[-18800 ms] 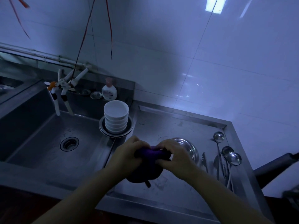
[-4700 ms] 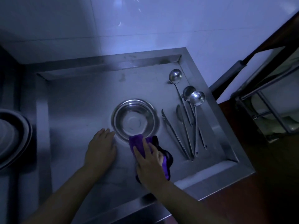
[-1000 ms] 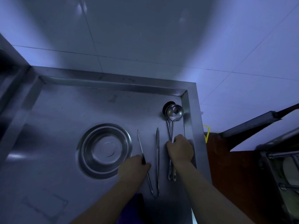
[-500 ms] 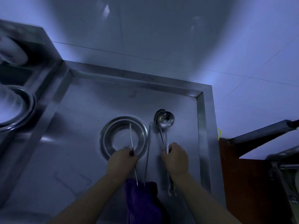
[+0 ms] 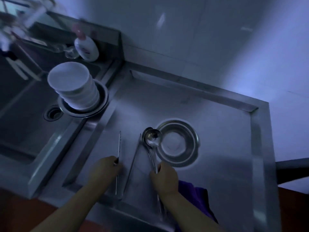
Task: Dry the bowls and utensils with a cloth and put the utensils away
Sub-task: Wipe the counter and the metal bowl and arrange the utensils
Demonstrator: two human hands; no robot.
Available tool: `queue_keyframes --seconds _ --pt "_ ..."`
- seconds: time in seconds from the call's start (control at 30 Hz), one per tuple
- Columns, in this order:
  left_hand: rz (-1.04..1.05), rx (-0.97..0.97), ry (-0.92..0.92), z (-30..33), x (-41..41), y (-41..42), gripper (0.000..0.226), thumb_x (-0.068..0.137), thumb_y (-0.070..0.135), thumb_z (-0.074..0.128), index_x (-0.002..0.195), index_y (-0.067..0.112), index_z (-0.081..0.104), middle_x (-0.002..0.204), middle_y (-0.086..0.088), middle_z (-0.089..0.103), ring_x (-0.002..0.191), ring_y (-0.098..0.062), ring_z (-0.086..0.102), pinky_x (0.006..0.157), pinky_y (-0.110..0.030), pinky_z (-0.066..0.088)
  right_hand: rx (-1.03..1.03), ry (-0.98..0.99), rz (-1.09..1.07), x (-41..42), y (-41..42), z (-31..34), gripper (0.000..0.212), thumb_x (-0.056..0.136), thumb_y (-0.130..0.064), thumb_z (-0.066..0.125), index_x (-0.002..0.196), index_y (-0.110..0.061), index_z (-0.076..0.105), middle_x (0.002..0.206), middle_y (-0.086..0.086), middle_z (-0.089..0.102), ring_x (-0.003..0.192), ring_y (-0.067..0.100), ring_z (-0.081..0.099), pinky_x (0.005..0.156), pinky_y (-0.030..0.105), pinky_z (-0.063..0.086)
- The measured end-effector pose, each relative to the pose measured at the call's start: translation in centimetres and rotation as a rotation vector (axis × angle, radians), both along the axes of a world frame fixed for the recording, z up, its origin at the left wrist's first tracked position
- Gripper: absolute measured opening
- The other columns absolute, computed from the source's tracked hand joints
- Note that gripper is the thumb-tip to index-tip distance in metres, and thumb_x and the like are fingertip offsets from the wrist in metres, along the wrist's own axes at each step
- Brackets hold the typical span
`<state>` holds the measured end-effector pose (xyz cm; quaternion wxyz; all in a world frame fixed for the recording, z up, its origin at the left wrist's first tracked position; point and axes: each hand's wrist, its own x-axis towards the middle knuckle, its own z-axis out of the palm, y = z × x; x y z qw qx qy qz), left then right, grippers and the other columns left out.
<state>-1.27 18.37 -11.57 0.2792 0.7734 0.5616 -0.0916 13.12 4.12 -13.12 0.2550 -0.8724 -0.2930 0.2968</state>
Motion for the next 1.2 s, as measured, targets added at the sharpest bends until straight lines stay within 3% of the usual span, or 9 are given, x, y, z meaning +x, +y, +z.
queue_keyframes --seconds 0.2,0.4,0.6,0.7,0.77,0.87,1.03,1.1,1.2 --pt "-0.015 0.023 0.06 -0.1 -5.7 3.5 0.022 0.088 0.029 0.05 0.076 0.013 0.057 0.067 0.003 0.056 0.062 -0.015 0.053 0.049 -0.025 0.032 0.027 0.047 -0.012 -6.0 4.2 -0.6 0.037 0.083 -0.01 0.056 0.061 -0.02 0.028 0.062 -0.008 0.036 0.052 0.002 0.03 0.052 0.014 0.034" --pt "-0.036 0.008 0.008 -1.0 -7.7 6.8 0.023 0.089 0.027 0.051 0.074 0.011 0.055 0.069 0.0 0.054 0.067 -0.02 0.054 0.053 -0.028 0.031 0.009 0.1 -0.108 -9.9 7.5 -1.9 0.032 0.087 -0.017 0.061 0.066 -0.017 0.037 0.066 -0.005 0.046 0.053 0.002 0.038 0.05 0.015 0.036" --pt "-0.162 0.005 -0.038 -1.7 -7.8 8.8 0.022 0.089 0.032 0.051 0.089 0.013 0.063 0.095 -0.009 0.068 0.09 -0.027 0.063 0.065 -0.028 0.038 0.026 0.09 -0.221 -10.6 9.3 -2.1 0.037 0.084 -0.033 0.07 0.066 -0.018 0.042 0.066 -0.007 0.05 0.055 -0.001 0.042 0.047 0.013 0.034" --pt "-0.216 -0.027 -0.029 -1.7 -8.1 9.3 0.027 0.09 0.037 0.05 0.093 0.013 0.063 0.1 -0.009 0.068 0.095 -0.026 0.063 0.069 -0.028 0.042 -0.031 0.051 -0.19 -10.3 9.7 -2.1 0.035 0.084 -0.033 0.07 0.068 -0.018 0.042 0.067 -0.005 0.049 0.057 0.003 0.043 0.047 0.016 0.028" --pt "-0.225 -0.037 -0.038 -1.3 -8.4 9.8 0.031 0.091 0.039 0.049 0.096 0.013 0.064 0.102 -0.007 0.068 0.096 -0.024 0.062 0.071 -0.028 0.043 -0.073 0.049 -0.168 -10.1 9.9 -1.9 0.032 0.082 -0.032 0.07 0.07 -0.018 0.045 0.07 -0.002 0.051 0.061 0.01 0.048 0.052 0.022 0.033" --pt "-0.113 0.007 -0.153 -0.1 -9.3 11.7 0.028 0.093 0.036 0.048 0.101 0.016 0.065 0.102 -0.005 0.07 0.092 -0.024 0.063 0.073 -0.028 0.044 -0.055 0.054 -0.237 -9.8 10.2 -1.1 0.026 0.08 -0.032 0.072 0.074 -0.017 0.051 0.073 0.001 0.055 0.065 0.013 0.053 0.054 0.023 0.036" --pt "0.182 0.032 -0.438 1.1 -10.1 17.3 0.027 0.091 0.033 0.051 0.112 0.017 0.058 0.084 0.0 0.065 0.075 -0.02 0.063 0.073 -0.036 0.051 0.254 -0.098 -0.282 -9.0 14.2 1.5 0.018 0.083 -0.015 0.069 0.078 -0.013 0.052 0.076 0.002 0.053 0.069 0.016 0.051 0.06 0.023 0.038" --pt "0.329 0.05 -0.506 1.0 -9.8 19.5 0.036 0.09 0.033 0.054 0.122 0.017 0.05 0.088 0.001 0.059 0.083 -0.024 0.062 0.075 -0.042 0.052 0.336 -0.104 -0.223 -8.5 17.5 2.7 0.014 0.086 -0.015 0.066 0.079 -0.016 0.054 0.077 -0.003 0.053 0.071 0.006 0.05 0.061 0.015 0.037" --pt "0.387 0.063 -0.565 0.7 -9.2 22.2 0.047 0.089 0.038 0.051 0.131 0.018 0.041 0.105 -0.004 0.057 0.094 -0.026 0.06 0.079 -0.05 0.053 0.413 -0.064 -0.168 -7.7 22.7 3.8 0.007 0.09 -0.018 0.061 0.09 -0.021 0.055 0.082 -0.011 0.053 0.075 -0.005 0.051 0.064 0.006 0.037"
